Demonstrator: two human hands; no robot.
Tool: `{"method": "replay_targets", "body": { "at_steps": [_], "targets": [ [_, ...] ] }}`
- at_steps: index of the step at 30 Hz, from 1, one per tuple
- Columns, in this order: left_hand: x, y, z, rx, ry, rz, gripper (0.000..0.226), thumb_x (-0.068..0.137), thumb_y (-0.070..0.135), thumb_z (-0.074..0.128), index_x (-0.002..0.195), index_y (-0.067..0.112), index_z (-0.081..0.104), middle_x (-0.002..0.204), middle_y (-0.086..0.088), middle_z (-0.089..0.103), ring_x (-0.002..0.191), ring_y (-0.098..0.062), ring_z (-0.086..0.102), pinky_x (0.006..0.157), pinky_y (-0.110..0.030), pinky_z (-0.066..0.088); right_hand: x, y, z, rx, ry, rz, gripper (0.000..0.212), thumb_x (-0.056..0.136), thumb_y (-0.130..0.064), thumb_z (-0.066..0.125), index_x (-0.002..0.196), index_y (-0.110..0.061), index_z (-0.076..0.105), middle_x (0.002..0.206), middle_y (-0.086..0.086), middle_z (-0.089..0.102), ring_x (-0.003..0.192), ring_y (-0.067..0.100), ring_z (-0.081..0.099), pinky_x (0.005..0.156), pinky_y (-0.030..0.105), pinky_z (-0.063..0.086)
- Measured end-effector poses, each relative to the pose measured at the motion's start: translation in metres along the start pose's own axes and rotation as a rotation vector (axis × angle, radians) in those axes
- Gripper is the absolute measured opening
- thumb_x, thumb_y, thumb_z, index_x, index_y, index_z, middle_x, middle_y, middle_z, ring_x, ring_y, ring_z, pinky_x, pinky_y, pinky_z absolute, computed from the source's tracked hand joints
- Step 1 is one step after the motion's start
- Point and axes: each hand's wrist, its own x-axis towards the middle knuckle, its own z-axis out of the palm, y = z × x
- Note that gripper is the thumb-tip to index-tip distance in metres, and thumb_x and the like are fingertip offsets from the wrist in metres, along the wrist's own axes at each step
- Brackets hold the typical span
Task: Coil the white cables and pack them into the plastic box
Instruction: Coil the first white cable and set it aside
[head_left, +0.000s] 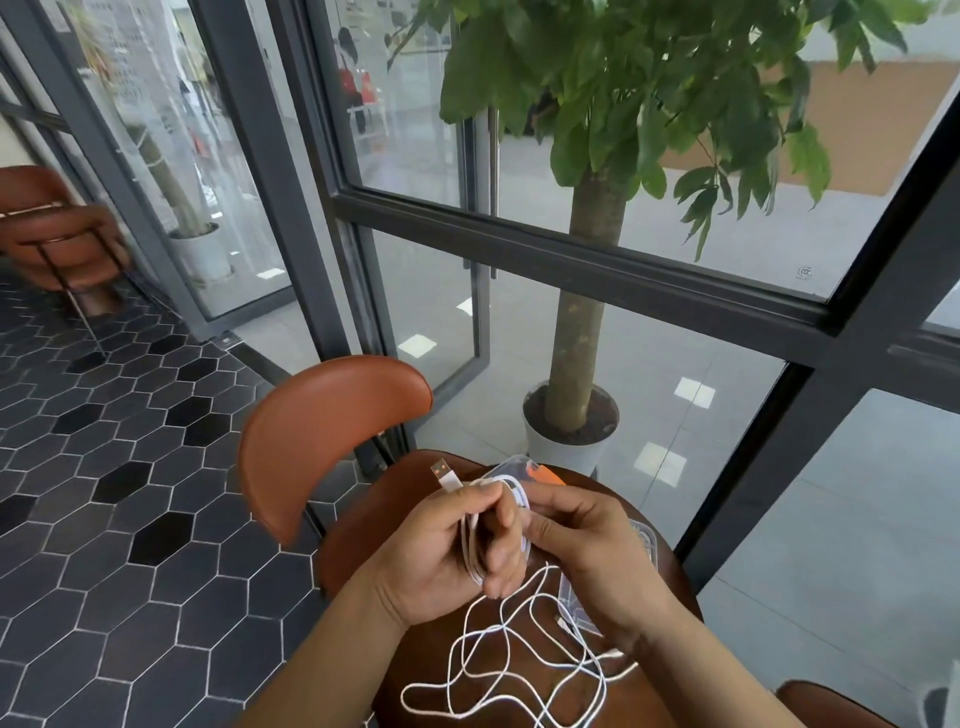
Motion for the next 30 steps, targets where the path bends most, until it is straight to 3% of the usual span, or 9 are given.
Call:
{"method": "replay_targets", "body": {
  "at_steps": [3,9,12,15,19,22,24,27,30],
  "targets": [
    [-0.001,0.007,0.000,0.105,-0.012,-0.067,0.030,0.098,0.023,0.057,0.087,-0.004,0.063,0.069,-0.019,0.069,0.058,-0.030,0.069,0.062,-0.035,0.055,-0.003,0.002,0.001,-0.033,0.088,-0.032,0.020,0.088,-0.002,0.069,0.102,-0.011,0.081,0.095,0.020,0.079,0.095,0.043,0.074,0.094,0.064,0.054],
    [0.003,0.039,0.025,0.519,0.159,-0.135,0.028,0.099,0.016,0.056,0.092,-0.008,0.069,0.084,-0.029,0.071,0.074,-0.035,0.072,0.075,-0.045,0.060,-0.012,0.000,0.007,0.022,0.289,-0.159,0.018,0.080,-0.010,0.073,0.097,-0.011,0.081,0.091,0.012,0.081,0.088,0.032,0.078,0.084,0.050,0.063],
    [0.004,0.048,0.030,1.012,0.485,0.016,0.029,0.094,0.037,0.064,0.083,0.012,0.074,0.082,-0.021,0.072,0.081,-0.028,0.069,0.091,-0.056,0.054,-0.012,-0.004,0.001,0.028,0.441,-0.199,0.020,0.078,-0.006,0.078,0.097,-0.011,0.080,0.088,0.008,0.082,0.085,0.029,0.078,0.077,0.040,0.064],
    [0.006,0.047,0.039,1.273,0.471,0.001,0.041,0.090,0.056,0.057,0.086,0.016,0.066,0.083,-0.022,0.065,0.075,-0.026,0.062,0.082,-0.055,0.051,-0.011,-0.010,-0.004,-0.027,0.433,-0.178,0.019,0.084,0.001,0.074,0.098,-0.011,0.080,0.087,0.006,0.082,0.082,0.023,0.079,0.070,0.029,0.062],
    [0.010,0.036,0.045,1.025,0.476,-0.050,0.015,0.096,0.031,0.062,0.101,0.019,0.071,0.093,-0.006,0.076,0.093,-0.015,0.072,0.089,-0.047,0.058,-0.010,-0.009,-0.011,0.045,0.420,-0.078,0.015,0.087,0.001,0.072,0.101,-0.004,0.078,0.091,0.014,0.081,0.085,0.032,0.078,0.076,0.041,0.060],
    [0.003,0.028,0.044,0.850,0.485,-0.154,0.021,0.097,0.024,0.063,0.111,0.010,0.070,0.100,-0.011,0.077,0.094,-0.023,0.075,0.079,-0.046,0.063,-0.013,-0.009,-0.015,0.038,0.422,-0.038,0.012,0.086,-0.001,0.074,0.098,-0.003,0.076,0.091,0.018,0.079,0.084,0.038,0.076,0.078,0.047,0.062],
    [-0.002,0.025,0.043,0.796,0.522,-0.157,0.021,0.098,0.020,0.060,0.107,0.004,0.070,0.094,-0.016,0.078,0.088,-0.029,0.076,0.076,-0.043,0.064,-0.015,-0.010,-0.018,0.106,0.351,0.045,0.010,0.085,-0.003,0.074,0.094,0.001,0.073,0.094,0.022,0.078,0.083,0.038,0.075,0.075,0.043,0.062],
    [-0.004,0.026,0.040,0.631,0.572,-0.153,0.023,0.100,0.017,0.055,0.102,-0.003,0.066,0.092,-0.023,0.077,0.087,-0.034,0.076,0.073,-0.041,0.064,-0.020,-0.010,-0.024,0.466,0.176,0.204,0.021,0.085,-0.010,0.071,0.102,0.003,0.069,0.106,0.023,0.074,0.087,0.029,0.073,0.074,0.035,0.062],
    [-0.002,0.028,0.034,0.505,0.638,-0.104,0.023,0.101,0.016,0.053,0.100,-0.003,0.065,0.091,-0.024,0.077,0.085,-0.036,0.076,0.073,-0.042,0.064,-0.023,-0.007,-0.026,0.587,0.136,0.183,0.024,0.091,-0.012,0.064,0.105,0.005,0.071,0.113,0.024,0.073,0.097,0.030,0.074,0.079,0.034,0.063]
  ]
}}
